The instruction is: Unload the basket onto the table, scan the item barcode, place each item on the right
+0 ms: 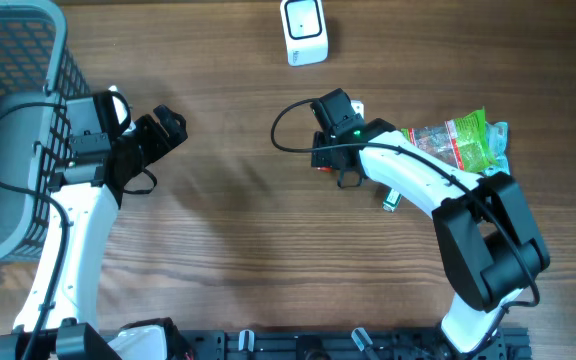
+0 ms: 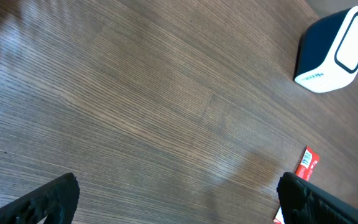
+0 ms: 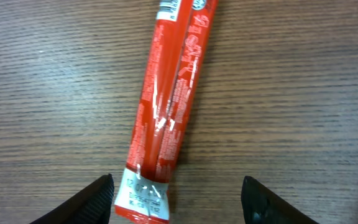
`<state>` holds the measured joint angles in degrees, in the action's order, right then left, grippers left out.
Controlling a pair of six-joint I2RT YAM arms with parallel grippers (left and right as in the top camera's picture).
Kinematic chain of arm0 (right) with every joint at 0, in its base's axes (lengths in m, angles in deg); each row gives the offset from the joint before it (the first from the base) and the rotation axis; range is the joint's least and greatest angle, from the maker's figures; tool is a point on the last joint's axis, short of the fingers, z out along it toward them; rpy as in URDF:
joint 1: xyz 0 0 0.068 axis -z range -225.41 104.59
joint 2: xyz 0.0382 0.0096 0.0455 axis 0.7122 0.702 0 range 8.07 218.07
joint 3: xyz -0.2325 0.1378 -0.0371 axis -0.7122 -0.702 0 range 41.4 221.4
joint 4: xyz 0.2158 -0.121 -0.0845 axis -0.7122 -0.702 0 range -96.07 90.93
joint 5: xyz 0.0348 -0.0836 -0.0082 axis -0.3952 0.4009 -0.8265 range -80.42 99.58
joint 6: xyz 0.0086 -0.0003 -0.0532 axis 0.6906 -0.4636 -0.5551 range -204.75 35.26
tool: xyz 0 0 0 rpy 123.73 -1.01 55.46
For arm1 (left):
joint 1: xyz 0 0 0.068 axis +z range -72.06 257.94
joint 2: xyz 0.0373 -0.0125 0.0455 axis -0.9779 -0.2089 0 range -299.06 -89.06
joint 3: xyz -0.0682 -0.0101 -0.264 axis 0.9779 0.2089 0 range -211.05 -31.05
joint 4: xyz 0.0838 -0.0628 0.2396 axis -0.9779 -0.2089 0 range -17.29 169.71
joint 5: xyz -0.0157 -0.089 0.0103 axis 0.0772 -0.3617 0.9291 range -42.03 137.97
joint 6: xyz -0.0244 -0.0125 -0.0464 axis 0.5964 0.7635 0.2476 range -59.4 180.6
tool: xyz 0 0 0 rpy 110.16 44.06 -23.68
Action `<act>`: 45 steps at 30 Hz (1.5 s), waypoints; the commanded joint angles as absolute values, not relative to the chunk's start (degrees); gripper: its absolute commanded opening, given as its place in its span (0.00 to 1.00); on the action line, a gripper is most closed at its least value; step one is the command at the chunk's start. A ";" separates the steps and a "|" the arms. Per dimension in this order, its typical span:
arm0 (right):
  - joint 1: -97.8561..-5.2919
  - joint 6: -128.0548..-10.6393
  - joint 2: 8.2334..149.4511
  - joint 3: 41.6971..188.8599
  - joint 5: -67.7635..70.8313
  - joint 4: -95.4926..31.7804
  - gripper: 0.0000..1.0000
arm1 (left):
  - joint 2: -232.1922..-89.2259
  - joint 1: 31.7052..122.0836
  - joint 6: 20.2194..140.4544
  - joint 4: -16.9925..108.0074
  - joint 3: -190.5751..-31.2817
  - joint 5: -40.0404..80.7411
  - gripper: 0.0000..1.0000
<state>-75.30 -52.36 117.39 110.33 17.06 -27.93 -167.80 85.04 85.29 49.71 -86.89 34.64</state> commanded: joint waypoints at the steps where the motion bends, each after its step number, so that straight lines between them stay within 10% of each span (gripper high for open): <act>1: -75.74 -53.24 118.41 111.46 15.95 -27.10 0.65 | -168.00 85.21 84.81 49.85 -86.89 34.58 1.00; 24: -74.91 -71.27 114.41 111.44 25.26 -34.97 0.72 | -168.00 85.21 84.81 49.85 -86.89 34.58 1.00; 27: -74.25 -75.75 111.97 112.51 15.12 -35.21 1.00 | -168.00 85.21 84.81 49.85 -86.89 34.58 1.00; 31: -72.66 -77.24 111.68 112.19 10.81 -35.91 1.00 | -168.00 85.21 84.81 49.85 -86.89 34.58 1.00; 36: -71.93 -71.97 111.75 111.84 11.16 -35.28 0.52 | -168.00 85.21 84.81 49.85 -86.89 34.58 1.00; 45: -67.89 -69.24 114.35 108.78 1.85 -31.36 0.46 | -168.00 85.21 84.81 49.85 -86.89 34.58 1.00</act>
<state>-70.97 -70.42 112.84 109.19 8.87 -31.93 -167.80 85.04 85.29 49.71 -86.89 34.64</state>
